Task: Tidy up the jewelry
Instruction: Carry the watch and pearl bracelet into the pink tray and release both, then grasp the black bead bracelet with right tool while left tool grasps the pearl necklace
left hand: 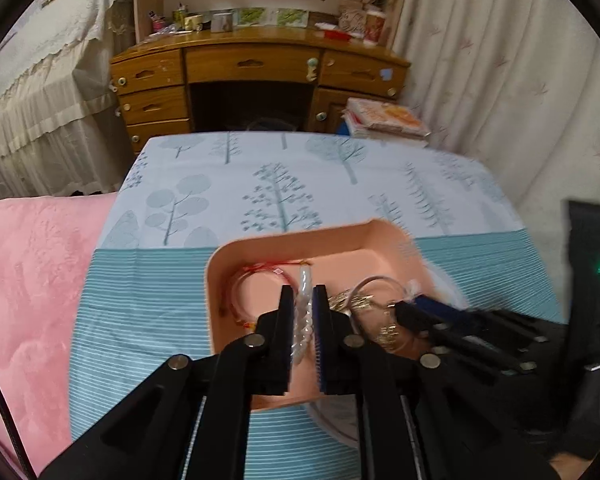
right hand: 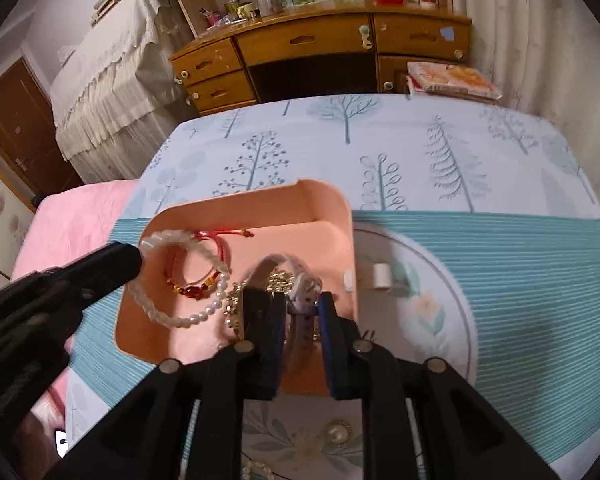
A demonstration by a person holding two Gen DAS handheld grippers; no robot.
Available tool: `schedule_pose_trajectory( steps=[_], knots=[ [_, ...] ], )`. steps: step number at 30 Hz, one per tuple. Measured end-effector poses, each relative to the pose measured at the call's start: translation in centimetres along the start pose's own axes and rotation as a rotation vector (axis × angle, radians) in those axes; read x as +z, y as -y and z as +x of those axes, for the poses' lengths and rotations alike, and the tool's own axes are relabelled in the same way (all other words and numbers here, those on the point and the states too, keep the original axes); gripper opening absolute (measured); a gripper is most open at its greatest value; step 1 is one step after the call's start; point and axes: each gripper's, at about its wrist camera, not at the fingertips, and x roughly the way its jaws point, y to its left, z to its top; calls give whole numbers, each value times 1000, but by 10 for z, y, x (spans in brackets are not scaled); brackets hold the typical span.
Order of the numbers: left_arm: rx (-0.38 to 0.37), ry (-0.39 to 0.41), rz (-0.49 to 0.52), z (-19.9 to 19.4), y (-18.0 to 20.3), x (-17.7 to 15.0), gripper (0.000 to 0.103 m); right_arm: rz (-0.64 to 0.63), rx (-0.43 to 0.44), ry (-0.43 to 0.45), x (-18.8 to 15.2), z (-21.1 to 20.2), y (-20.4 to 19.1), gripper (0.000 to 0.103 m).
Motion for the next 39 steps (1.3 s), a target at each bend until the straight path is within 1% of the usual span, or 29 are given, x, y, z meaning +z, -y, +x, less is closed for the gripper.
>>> schedule_pose_trajectory(
  steps=[1, 2, 3, 4, 6, 8, 11, 18, 19, 20, 21, 24, 27, 31, 32, 35, 39],
  knots=[
    [15, -3, 4, 2, -2, -3, 26, 3, 8, 5, -1, -2, 0, 17],
    [35, -6, 9, 3, -4, -6, 33, 5, 19, 11, -3, -6, 0, 17],
    [43, -6, 9, 2, -6, -9, 47, 4, 30, 20, -5, -11, 0, 17],
    [54, 1, 7, -1, -8, -12, 54, 2, 34, 26, -5, -14, 0, 17],
    [74, 16, 12, -8, -11, -18, 56, -9, 39, 46, -9, -25, -2, 17],
    [102, 21, 19, -16, -13, -24, 63, -20, 48, 61, -15, -36, -4, 17],
    [114, 29, 18, -29, -16, -33, 65, -22, 74, 73, -23, -51, -4, 17],
    [81, 59, 2, -68, -16, -50, 66, -40, 73, 84, -46, -80, -4, 17],
    [76, 65, -1, -73, -14, -52, 68, -39, 76, 82, -49, -84, -3, 17],
    [63, 73, -5, -80, -13, -55, 72, -39, 80, 82, -53, -89, -2, 17],
    [55, 78, -8, -84, -11, -58, 74, -38, 81, 85, -56, -92, -2, 17],
    [32, 105, 8, -100, -2, -70, 74, -33, 72, 97, -68, -106, 1, 17],
    [32, 124, 23, -109, 9, -83, 75, -22, 85, 96, -79, -115, 7, 17],
    [7, 114, 27, -111, 21, -101, 75, -10, 76, 91, -96, -123, 17, 17],
    [-1, 107, 29, -110, 24, -105, 75, -4, 72, 89, -101, -124, 20, 19],
    [-1, 89, 45, -107, 33, -117, 75, 24, 68, 81, -114, -126, 29, 32],
    [3, 46, 79, -99, 43, -132, 75, 35, 54, 54, -131, -123, 38, 33]
  ],
)
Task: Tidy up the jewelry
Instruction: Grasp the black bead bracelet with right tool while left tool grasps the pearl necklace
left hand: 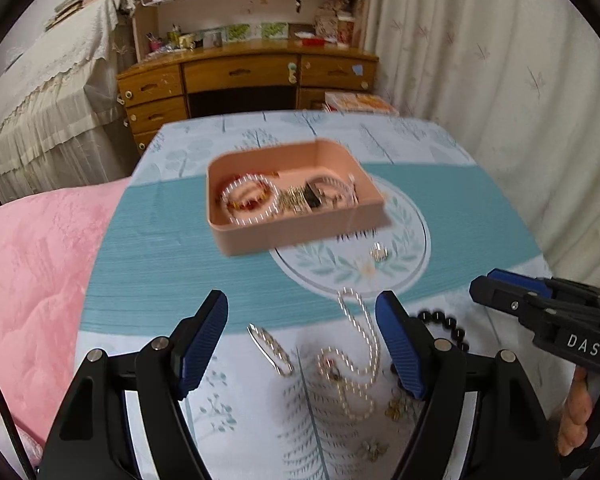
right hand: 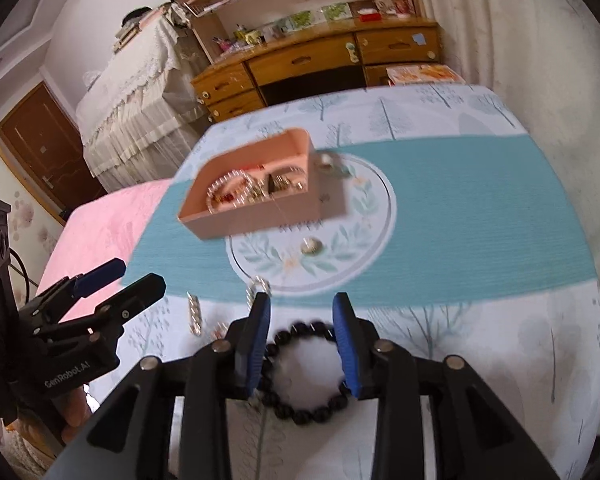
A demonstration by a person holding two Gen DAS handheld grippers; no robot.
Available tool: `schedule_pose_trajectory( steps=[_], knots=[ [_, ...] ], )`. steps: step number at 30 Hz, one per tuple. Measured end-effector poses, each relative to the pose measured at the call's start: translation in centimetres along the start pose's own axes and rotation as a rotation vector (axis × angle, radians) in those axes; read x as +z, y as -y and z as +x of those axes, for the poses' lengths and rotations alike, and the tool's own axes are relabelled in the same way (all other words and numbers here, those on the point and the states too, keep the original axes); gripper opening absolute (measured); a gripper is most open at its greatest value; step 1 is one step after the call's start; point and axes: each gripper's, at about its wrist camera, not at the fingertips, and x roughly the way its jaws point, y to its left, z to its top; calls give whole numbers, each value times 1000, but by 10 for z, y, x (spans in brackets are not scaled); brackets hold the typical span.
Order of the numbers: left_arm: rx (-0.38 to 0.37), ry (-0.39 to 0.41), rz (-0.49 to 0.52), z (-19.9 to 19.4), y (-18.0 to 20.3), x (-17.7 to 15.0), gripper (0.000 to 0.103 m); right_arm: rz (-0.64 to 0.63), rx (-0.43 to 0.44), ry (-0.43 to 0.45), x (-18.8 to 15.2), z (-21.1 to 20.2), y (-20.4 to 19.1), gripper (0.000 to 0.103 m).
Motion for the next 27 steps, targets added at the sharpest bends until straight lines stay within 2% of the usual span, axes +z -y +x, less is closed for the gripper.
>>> schedule_pose_trajectory(
  steps=[11, 15, 21, 22, 24, 27],
  knots=[
    [-9, -125, 19, 26, 3, -33, 75, 10, -40, -133, -35, 28, 24, 33],
    [-16, -169, 73, 35, 10, -39, 75, -35, -51, -183, -40, 39, 18, 33],
    [-48, -209, 193, 39, 24, -46, 75, -220, -159, -155, -48, 45, -5, 32],
    [-52, -223, 200, 40, 24, -46, 75, -244, -178, -149, -49, 46, -8, 31],
    [-59, -242, 195, 43, 23, -46, 75, -291, -215, -129, -53, 46, -13, 18],
    [-74, -268, 162, 46, 19, -44, 75, -285, -186, -125, -53, 44, -10, 15]
  ],
)
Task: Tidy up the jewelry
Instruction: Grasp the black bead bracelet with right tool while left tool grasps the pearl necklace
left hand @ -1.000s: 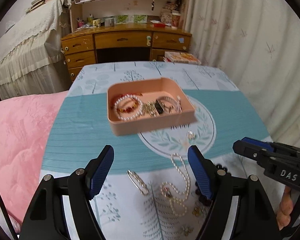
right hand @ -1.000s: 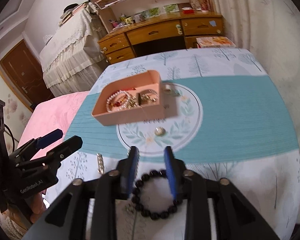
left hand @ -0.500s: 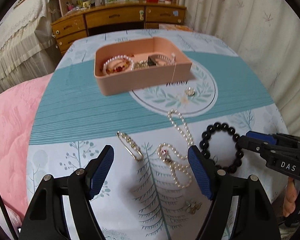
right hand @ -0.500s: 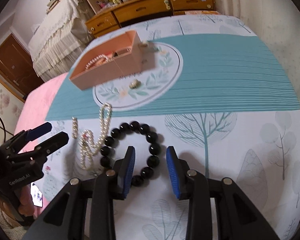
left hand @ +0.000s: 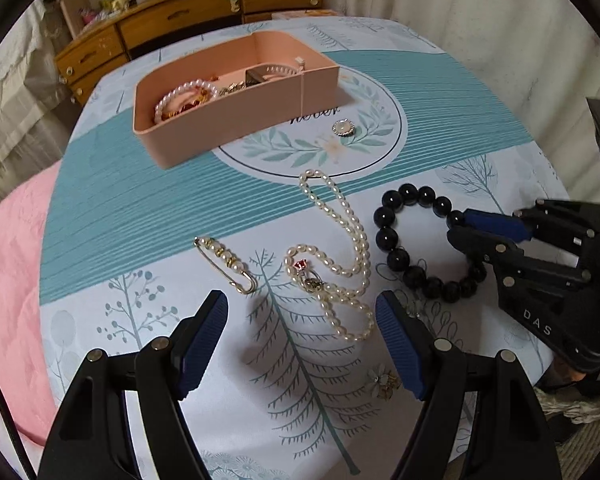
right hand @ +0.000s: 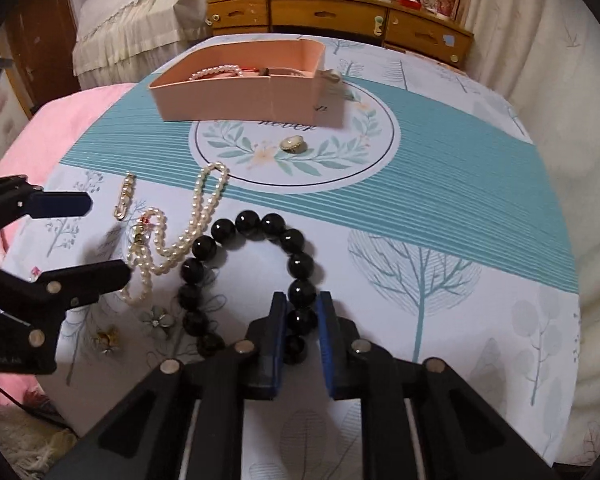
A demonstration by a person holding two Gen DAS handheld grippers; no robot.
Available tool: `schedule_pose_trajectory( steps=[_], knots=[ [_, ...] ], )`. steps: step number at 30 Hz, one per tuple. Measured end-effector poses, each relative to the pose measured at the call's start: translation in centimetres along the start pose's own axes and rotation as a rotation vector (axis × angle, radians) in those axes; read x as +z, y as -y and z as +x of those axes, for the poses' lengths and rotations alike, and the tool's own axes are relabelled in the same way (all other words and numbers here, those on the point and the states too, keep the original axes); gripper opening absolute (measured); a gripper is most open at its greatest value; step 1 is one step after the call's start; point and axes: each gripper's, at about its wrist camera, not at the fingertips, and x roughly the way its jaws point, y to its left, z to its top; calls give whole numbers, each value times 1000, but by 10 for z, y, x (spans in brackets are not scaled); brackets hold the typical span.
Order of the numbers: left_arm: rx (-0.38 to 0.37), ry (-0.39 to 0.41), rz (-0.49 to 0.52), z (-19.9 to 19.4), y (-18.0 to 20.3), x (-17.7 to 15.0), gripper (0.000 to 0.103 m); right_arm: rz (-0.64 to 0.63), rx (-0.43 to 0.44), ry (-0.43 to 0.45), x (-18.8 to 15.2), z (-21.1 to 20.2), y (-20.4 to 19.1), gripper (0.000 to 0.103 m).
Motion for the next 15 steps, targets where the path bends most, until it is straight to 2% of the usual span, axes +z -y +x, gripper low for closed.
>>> schedule_pose_trajectory(
  steps=[5, 9, 12, 15],
  knots=[
    [-24, -29, -15, 0, -1, 0, 56, 62, 69, 2, -1, -4, 18, 15],
    [-40, -75, -34, 6, 1, 1, 51, 95, 108, 17, -4, -4, 27, 15],
    [-40, -134, -72, 17, -1, 4, 37, 105, 133, 30, -5, -4, 30, 15],
    [-43, -159, -99, 20, -2, 7, 33, 115, 163, 41, -7, -5, 35, 15]
  ],
)
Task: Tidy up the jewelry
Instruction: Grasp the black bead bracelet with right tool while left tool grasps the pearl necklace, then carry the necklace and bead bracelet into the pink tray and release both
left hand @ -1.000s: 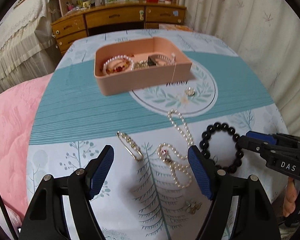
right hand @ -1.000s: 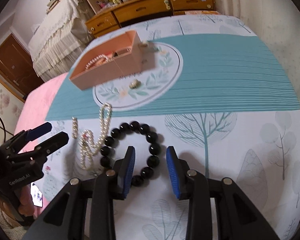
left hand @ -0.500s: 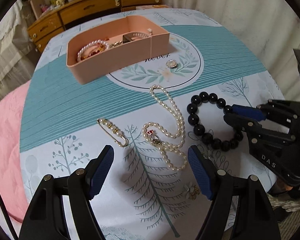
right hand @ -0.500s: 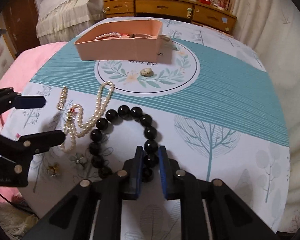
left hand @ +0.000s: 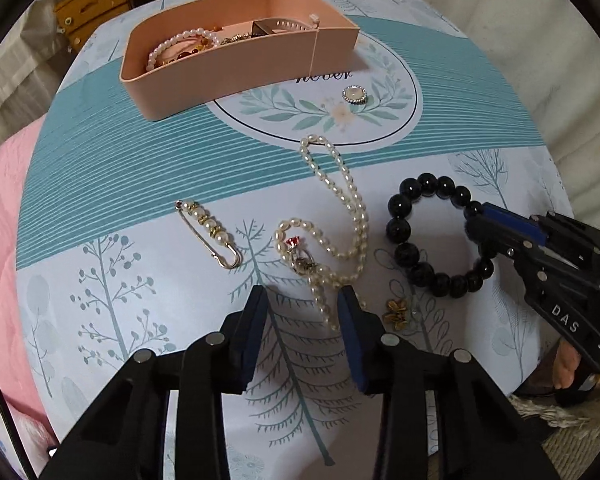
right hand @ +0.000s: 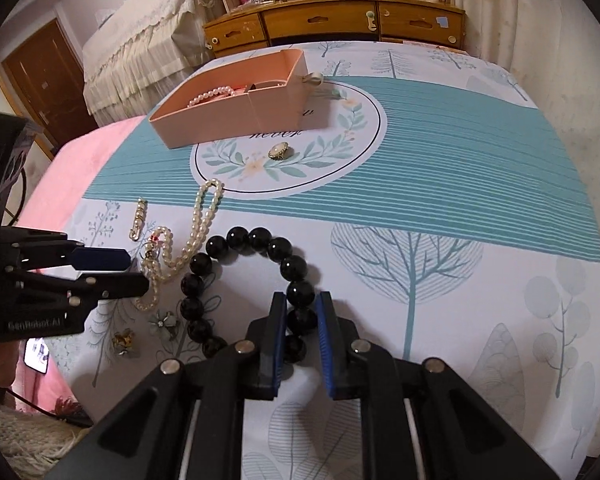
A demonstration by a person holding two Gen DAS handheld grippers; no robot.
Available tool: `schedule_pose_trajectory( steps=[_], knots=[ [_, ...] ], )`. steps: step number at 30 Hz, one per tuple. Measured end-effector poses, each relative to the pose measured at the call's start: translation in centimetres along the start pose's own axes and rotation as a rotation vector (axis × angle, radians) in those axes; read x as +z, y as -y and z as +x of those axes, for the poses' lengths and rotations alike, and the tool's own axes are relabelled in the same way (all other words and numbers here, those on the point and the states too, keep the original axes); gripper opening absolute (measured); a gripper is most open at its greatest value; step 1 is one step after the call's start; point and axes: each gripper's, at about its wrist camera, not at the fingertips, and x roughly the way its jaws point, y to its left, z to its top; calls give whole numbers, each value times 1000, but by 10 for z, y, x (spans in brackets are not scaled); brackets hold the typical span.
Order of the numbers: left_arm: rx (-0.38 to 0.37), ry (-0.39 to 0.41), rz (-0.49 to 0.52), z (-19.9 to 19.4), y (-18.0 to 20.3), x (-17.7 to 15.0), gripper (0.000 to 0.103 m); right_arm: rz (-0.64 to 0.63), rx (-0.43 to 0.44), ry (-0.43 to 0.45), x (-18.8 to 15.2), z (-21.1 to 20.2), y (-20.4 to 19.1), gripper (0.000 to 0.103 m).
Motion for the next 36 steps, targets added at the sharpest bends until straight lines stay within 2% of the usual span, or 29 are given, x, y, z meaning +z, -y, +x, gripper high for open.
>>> schedule_pose_trajectory(
  steps=[6, 8, 10, 16, 26, 30, 36],
  knots=[
    [59, -38, 9, 6, 11, 4, 28, 18, 69, 23, -2, -1, 9, 15],
    [59, -43, 7, 7, 13, 6, 10, 27, 91, 30, -3, -2, 13, 15],
    [52, -49, -7, 9, 13, 9, 6, 37, 113, 36, -4, -2, 16, 15],
    [60, -28, -58, 3, 8, 12, 2, 58, 151, 49, -7, -3, 23, 15],
    [47, 243, -33, -91, 17, 16, 2, 96, 123, 54, -5, -8, 28, 15],
    [55, 355, -8, -133, 18, 20, 2, 92, 122, 92, 5, -25, 24, 15],
    [75, 521, 23, -191, 26, 40, 2, 56, 125, 192, 42, -66, 9, 15]
  ],
)
